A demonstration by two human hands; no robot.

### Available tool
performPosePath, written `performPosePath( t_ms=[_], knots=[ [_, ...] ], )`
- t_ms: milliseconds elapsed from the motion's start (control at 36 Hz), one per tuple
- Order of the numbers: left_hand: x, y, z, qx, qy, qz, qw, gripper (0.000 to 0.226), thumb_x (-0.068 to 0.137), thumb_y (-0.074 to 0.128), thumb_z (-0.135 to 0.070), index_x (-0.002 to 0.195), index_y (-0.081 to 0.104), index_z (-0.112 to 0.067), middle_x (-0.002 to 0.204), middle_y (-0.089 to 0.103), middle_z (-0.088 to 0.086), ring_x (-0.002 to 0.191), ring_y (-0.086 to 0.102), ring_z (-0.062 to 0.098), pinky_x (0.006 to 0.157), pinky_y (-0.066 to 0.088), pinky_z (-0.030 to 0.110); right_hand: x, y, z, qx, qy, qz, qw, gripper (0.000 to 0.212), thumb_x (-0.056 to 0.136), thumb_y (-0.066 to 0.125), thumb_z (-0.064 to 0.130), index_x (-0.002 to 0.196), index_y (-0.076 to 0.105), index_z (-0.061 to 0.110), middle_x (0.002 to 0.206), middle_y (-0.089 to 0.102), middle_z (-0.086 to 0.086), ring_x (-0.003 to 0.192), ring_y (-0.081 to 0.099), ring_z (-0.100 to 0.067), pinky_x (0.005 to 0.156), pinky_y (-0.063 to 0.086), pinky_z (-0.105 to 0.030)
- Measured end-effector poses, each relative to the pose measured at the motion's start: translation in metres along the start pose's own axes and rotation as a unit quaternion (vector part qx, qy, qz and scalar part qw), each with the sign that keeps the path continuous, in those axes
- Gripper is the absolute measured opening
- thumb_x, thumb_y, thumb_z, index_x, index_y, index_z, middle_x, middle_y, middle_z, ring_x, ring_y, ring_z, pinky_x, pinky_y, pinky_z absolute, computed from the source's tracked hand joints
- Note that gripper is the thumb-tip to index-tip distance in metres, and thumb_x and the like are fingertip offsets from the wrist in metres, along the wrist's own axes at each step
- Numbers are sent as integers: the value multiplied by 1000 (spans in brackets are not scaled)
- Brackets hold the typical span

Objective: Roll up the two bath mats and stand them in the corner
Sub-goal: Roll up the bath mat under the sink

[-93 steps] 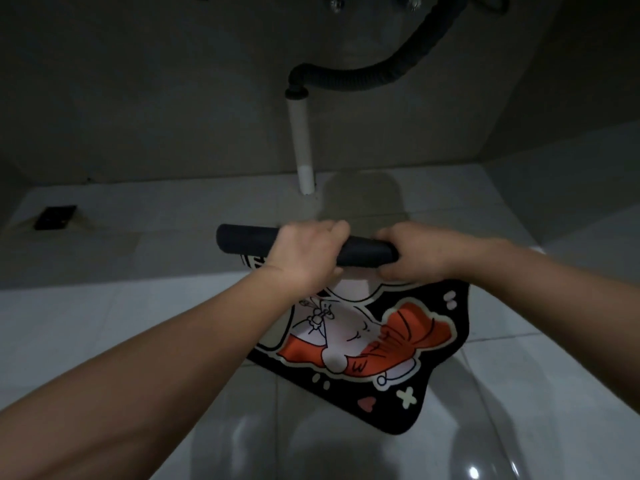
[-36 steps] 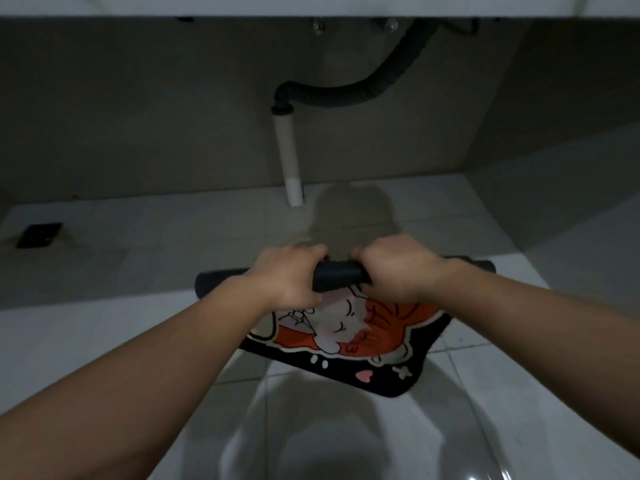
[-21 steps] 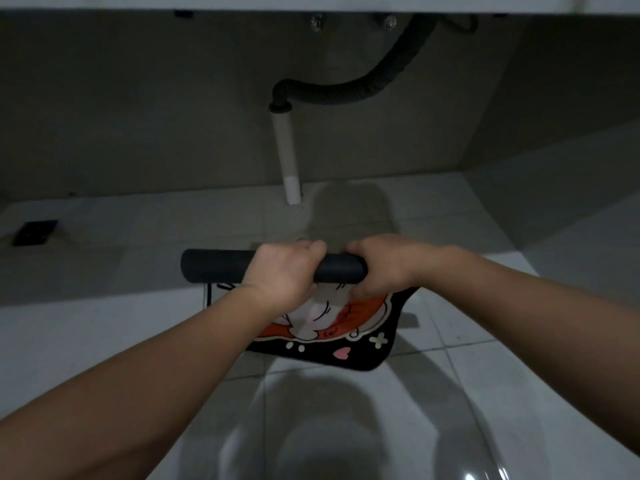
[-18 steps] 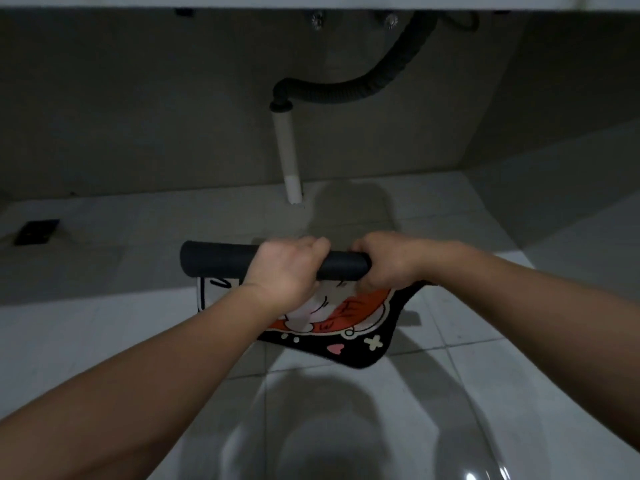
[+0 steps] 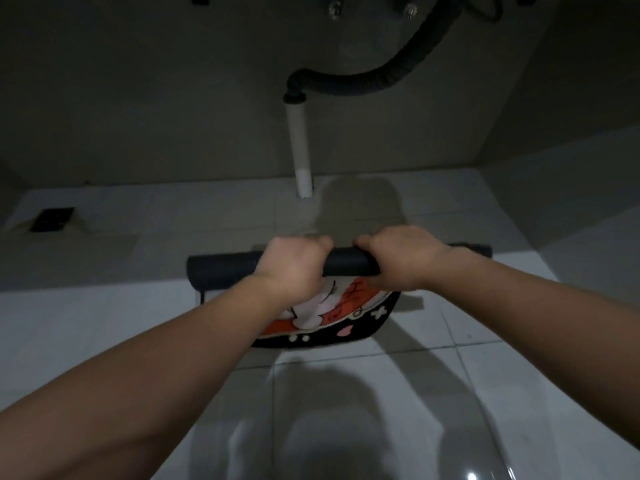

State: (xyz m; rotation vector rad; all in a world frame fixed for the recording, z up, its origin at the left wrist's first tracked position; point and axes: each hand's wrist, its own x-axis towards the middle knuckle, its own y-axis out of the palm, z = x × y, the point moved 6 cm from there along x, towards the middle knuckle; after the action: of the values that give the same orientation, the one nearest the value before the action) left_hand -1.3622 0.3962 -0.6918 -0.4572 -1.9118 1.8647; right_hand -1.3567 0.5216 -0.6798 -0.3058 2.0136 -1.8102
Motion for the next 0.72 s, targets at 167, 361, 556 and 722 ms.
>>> performPosePath(
  t_ms=[167, 361, 556, 722],
  knots=[
    [-1, -6, -11, 48, 32, -59, 997, 26, 85, 58, -27, 109, 49, -21, 106, 63, -1, 95, 61, 24, 61, 31, 30, 5, 12, -4, 149, 57, 110, 981, 34, 68, 70, 32, 99, 55, 30, 87, 64, 3, 76, 60, -19, 63, 48, -30],
    [6, 12, 9, -136, -41, 125, 982, 44, 69, 72, -43, 104, 54, -23, 99, 64, 1, 90, 62, 25, 71, 49, 32, -8, -8, 13, -148, -80, -175, 970, 23, 70, 69, 17, 88, 55, 15, 73, 61, -4, 59, 60, -29, 49, 30, -29],
    [-1, 19, 10, -160, -62, 86, 981, 26, 77, 67, -32, 98, 54, -22, 90, 63, 1, 83, 62, 22, 60, 40, 27, -6, -3, 21, -157, -101, -178, 966, 26, 74, 65, 20, 98, 57, 15, 81, 62, -6, 67, 61, -29, 56, 37, -33],
    [-7, 6, -4, 32, 34, -84, 995, 28, 77, 65, -24, 102, 53, -19, 98, 65, 1, 87, 63, 26, 64, 37, 32, 6, 7, 5, 117, 17, 117, 986, 46, 69, 73, 44, 107, 53, 28, 93, 64, 2, 84, 62, -22, 71, 51, -35]
  ],
)
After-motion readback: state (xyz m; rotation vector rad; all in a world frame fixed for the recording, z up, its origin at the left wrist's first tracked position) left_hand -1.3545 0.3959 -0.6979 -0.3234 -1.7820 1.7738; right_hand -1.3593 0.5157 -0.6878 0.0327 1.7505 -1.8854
